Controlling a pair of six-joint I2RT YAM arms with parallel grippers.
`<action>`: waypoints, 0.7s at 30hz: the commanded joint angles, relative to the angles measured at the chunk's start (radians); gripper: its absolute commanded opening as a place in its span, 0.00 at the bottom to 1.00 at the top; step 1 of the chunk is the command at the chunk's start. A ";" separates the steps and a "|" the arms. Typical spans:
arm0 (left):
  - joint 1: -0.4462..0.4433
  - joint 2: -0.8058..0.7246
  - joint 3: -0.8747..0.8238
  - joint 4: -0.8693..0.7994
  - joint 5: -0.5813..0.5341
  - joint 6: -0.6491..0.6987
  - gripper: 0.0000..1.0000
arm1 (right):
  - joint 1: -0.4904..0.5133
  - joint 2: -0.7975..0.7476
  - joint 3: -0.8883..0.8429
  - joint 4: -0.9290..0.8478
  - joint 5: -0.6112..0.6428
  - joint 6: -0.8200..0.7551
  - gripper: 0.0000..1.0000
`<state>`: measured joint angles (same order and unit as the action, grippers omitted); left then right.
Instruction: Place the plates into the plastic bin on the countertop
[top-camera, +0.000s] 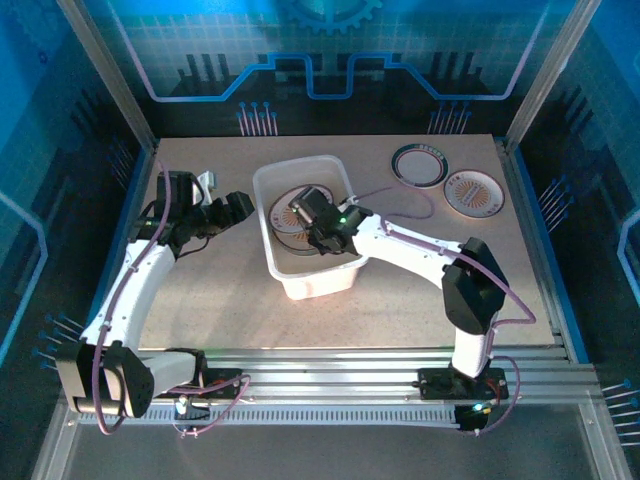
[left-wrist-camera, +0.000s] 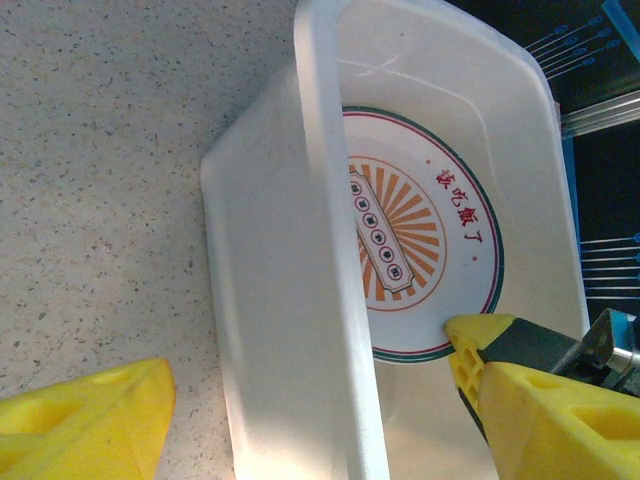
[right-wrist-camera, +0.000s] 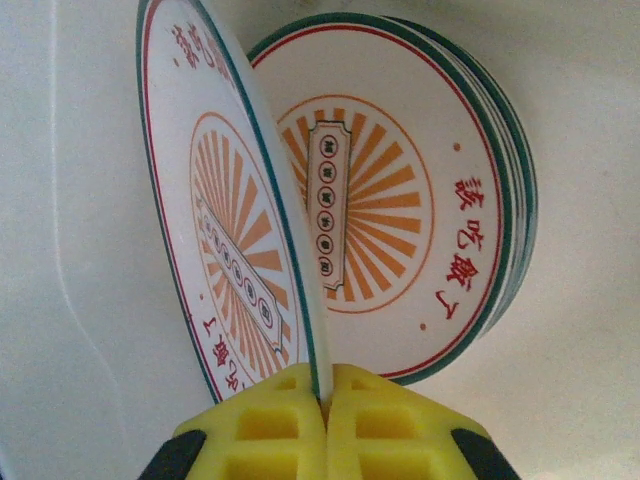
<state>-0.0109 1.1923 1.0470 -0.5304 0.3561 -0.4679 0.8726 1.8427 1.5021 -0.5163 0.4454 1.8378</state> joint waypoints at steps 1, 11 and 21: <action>0.012 -0.013 0.027 -0.025 0.035 0.021 0.80 | 0.027 0.039 0.061 -0.072 0.006 0.073 0.02; 0.012 -0.011 0.015 -0.016 0.071 0.024 0.81 | 0.050 0.091 0.102 -0.131 0.049 0.191 0.02; 0.012 -0.034 -0.005 -0.019 0.081 0.017 0.80 | 0.045 0.174 0.089 0.012 0.085 0.208 0.10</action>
<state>-0.0093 1.1862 1.0466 -0.5373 0.4084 -0.4679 0.9031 1.9900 1.5860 -0.5812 0.5034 2.0270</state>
